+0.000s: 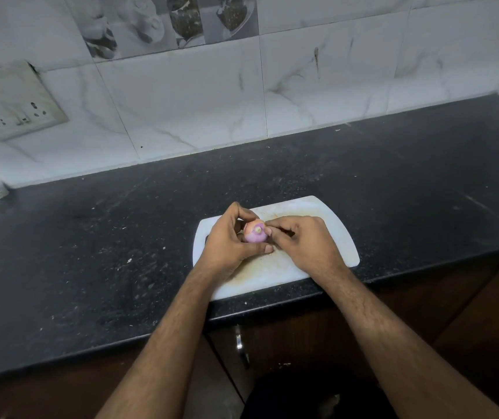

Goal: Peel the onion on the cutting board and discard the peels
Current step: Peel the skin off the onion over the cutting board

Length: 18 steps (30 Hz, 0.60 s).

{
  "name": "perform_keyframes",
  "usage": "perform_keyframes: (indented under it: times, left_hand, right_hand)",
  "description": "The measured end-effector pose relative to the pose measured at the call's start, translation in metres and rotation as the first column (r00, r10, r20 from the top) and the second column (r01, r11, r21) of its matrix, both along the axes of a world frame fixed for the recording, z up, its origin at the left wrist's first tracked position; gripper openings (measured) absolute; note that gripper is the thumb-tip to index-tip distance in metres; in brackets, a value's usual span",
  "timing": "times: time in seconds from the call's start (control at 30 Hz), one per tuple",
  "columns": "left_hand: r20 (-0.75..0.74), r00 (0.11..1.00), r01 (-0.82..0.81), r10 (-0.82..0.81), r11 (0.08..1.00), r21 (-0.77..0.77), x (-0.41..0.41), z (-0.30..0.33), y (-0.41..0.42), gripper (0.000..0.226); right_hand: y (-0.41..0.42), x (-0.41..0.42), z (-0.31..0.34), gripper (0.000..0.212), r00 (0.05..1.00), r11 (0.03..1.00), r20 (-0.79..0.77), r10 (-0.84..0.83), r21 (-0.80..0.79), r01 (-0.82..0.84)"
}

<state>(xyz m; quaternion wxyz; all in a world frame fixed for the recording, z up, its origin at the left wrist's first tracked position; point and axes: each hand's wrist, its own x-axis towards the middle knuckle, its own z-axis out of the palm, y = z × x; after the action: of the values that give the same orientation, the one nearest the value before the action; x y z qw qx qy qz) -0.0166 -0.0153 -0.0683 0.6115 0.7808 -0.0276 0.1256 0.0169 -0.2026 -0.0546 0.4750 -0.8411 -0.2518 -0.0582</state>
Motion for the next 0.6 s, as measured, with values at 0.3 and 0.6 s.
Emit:
perform_keyframes:
  times: [0.3,0.6]
  left_hand:
    - [0.021,1.0,0.022,-0.023,0.999,0.034,0.0014,-0.0003,0.0003,0.056]
    - [0.069,0.998,0.002,-0.008,0.996,0.088,0.0011,0.0001,-0.0026,0.045]
  right_hand:
    - [0.0026,0.0022,-0.0008,0.014,0.999,0.999,-0.031,-0.036,-0.027,0.035]
    - [0.0037,-0.0032,0.0059,0.019,0.994,0.985,-0.016,-0.107,-0.136,0.104]
